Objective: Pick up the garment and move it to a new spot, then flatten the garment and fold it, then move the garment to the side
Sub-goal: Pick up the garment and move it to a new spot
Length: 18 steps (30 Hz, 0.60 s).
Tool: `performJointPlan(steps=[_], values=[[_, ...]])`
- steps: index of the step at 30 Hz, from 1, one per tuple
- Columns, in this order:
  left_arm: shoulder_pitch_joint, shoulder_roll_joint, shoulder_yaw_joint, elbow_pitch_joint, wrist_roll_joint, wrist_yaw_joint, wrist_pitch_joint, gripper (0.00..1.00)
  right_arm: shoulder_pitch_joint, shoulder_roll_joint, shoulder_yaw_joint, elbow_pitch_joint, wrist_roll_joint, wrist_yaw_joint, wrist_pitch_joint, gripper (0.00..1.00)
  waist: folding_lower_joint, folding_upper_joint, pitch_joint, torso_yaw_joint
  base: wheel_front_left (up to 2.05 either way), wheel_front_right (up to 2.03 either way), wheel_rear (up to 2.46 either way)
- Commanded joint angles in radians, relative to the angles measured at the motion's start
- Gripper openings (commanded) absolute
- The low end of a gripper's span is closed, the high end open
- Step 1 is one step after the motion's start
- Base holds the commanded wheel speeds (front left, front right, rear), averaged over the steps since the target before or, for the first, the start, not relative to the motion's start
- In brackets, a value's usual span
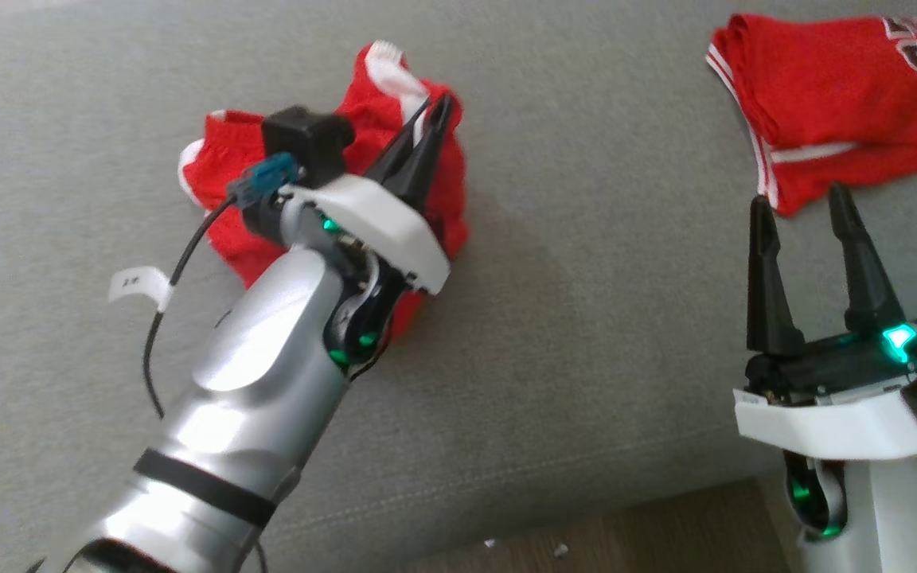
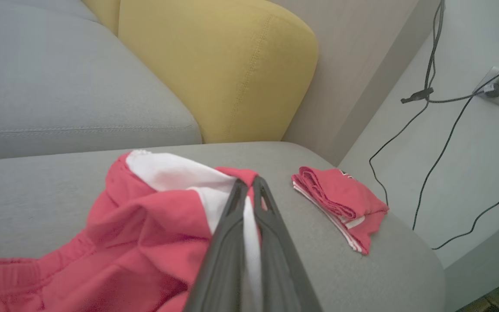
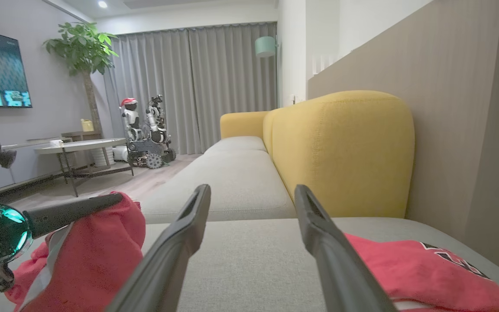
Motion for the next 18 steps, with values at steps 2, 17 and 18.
performJointPlan(steps=[2, 17, 18], values=[[-0.075, 0.010, -0.005, -0.061, -0.037, 0.033, -0.024, 0.00, -0.045, 0.010, 0.022, -0.040, 0.002, 0.006, -0.007, 1.00, 0.0000, -0.0001, 0.058, -0.050, 0.00, 0.00, 0.00], [0.086, 0.019, -0.154, -0.055, -0.068, 0.147, -0.102, 1.00, -0.017, 0.026, 0.072, 0.030, 0.033, 0.006, -0.007, 1.00, 0.0000, -0.0001, -0.019, 0.057, 0.00, 0.00, 0.00], [0.101, 0.028, -0.135, -0.085, -0.037, 0.161, -0.103, 1.00, -0.012, 0.026, 0.074, 0.037, 0.036, 0.006, -0.007, 1.00, 0.0000, -0.0001, -0.036, 0.075, 0.00, 0.00, 0.00]])
